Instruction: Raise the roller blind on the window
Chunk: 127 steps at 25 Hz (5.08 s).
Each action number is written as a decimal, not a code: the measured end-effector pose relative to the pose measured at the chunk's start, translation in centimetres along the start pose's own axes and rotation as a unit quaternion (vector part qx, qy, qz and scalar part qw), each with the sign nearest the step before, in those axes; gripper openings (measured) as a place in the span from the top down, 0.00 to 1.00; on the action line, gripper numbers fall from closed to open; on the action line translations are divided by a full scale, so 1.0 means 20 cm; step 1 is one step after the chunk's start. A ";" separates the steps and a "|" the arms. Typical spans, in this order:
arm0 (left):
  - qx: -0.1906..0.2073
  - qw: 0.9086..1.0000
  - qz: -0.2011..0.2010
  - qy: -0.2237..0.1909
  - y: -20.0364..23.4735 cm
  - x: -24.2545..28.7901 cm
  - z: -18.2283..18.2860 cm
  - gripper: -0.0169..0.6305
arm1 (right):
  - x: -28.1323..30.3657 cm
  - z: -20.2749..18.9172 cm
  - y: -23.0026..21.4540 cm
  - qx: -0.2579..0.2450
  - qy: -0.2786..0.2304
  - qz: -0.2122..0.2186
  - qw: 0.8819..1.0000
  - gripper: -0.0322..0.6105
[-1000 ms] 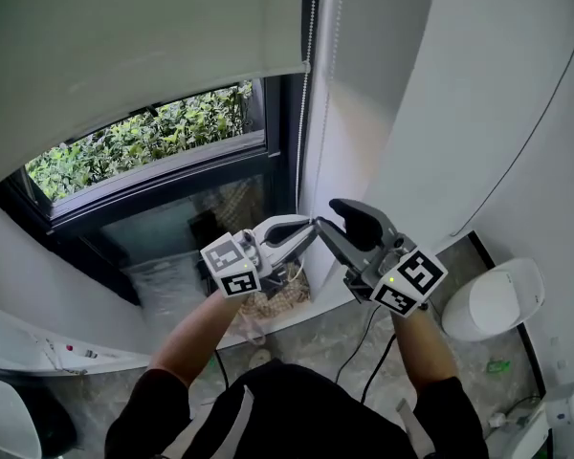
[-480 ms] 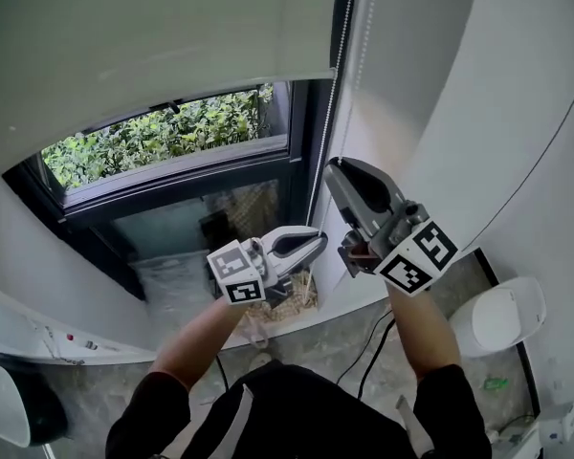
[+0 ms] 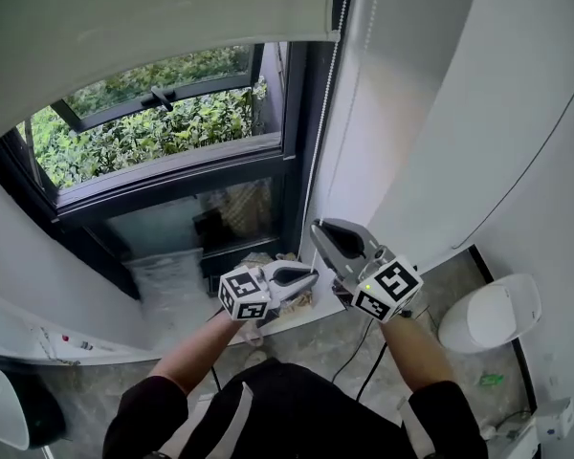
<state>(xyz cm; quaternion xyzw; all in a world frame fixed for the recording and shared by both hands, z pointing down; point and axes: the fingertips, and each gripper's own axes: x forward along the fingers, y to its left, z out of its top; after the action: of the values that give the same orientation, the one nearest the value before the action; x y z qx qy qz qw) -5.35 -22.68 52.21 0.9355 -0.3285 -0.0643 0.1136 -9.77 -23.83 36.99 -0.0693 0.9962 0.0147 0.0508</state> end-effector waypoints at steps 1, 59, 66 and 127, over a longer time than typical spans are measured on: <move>-0.004 1.000 -0.007 0.021 -0.01 -0.02 -0.09 0.95 | -0.03 -0.09 -0.01 -0.001 0.012 -0.005 1.000 0.93; 0.041 0.994 -0.011 -0.100 0.05 0.01 0.57 0.96 | -0.03 0.34 -0.02 -0.049 -0.078 -0.011 0.996 0.69; 0.044 0.994 -0.023 -0.093 -0.04 -0.01 0.56 0.96 | 0.11 0.63 -0.04 -0.068 -0.117 -0.017 0.991 0.83; 0.069 0.992 0.009 -0.105 0.03 0.02 0.71 0.95 | -0.29 -1.02 0.16 0.062 0.221 0.021 0.973 0.86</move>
<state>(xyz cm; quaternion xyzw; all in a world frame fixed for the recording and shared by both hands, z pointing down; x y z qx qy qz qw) -8.19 -25.77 38.69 0.9261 -0.3508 -0.1380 0.0139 -6.48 -20.64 57.92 -0.0464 0.9829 -0.0622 -0.1669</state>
